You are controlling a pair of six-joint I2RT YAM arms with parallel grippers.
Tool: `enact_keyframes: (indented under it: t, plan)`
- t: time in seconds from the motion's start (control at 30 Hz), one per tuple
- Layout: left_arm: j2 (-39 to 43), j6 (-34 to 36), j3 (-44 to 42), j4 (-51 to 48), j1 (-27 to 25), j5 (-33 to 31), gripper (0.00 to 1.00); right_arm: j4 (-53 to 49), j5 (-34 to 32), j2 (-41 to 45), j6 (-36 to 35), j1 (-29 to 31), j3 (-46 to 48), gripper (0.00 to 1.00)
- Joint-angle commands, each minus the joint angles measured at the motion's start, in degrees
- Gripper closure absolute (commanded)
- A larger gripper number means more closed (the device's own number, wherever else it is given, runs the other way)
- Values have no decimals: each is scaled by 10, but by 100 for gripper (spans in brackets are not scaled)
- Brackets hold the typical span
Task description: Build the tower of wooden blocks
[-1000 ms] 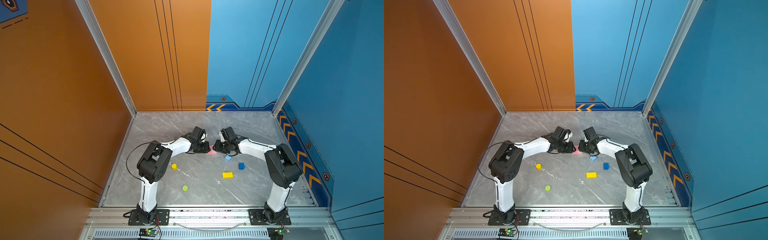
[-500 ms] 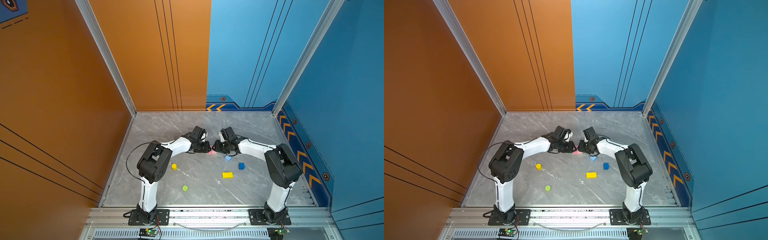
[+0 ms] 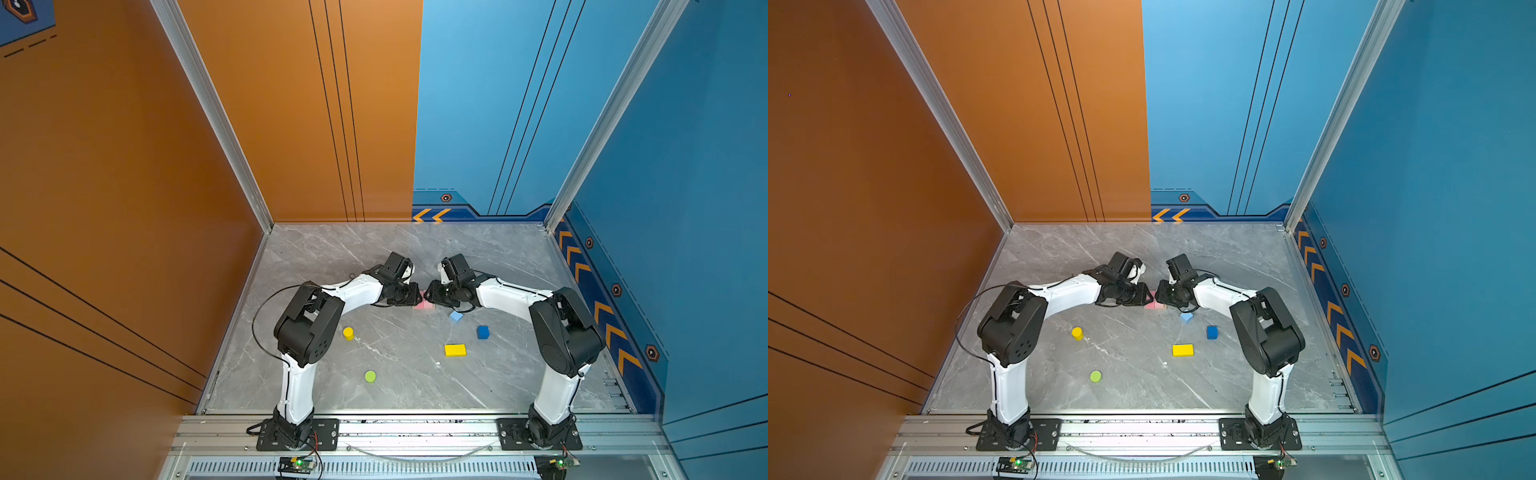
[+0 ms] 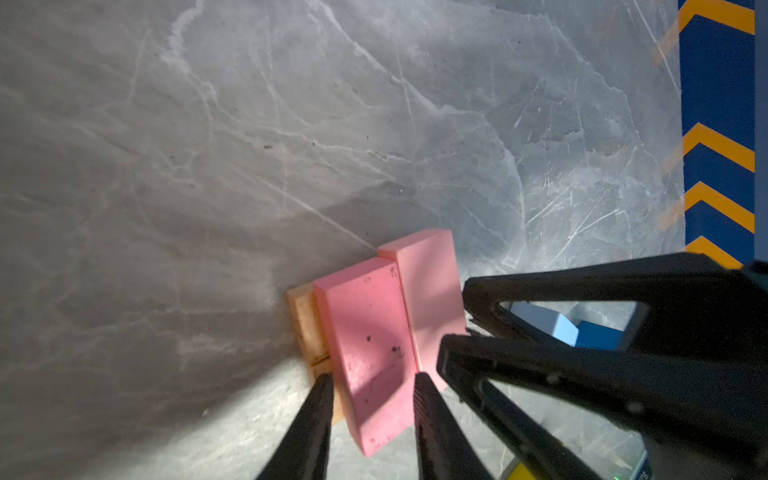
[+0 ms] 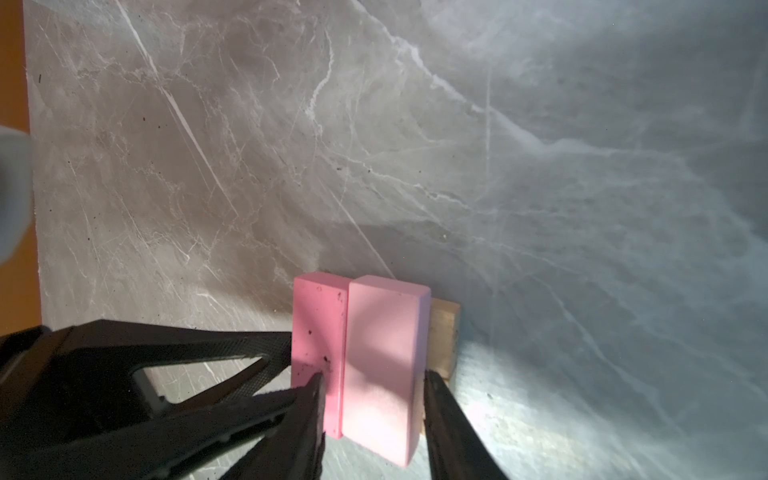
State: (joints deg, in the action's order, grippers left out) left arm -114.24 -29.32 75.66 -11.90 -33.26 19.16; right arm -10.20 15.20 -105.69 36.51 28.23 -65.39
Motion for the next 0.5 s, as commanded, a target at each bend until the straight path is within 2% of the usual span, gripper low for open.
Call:
enact_keyframes:
  t: [0.0,0.2,0.47]
  plan:
    - [5,16,12,-19,0,0,65,-21,-13,37,1,-3,6,57]
    - [37,27,11,-37,3,-14,58,-39,-23,65,-5,-5,9,52]
    - [109,38,-6,-55,4,-34,55,-96,-62,145,-29,-9,22,48]
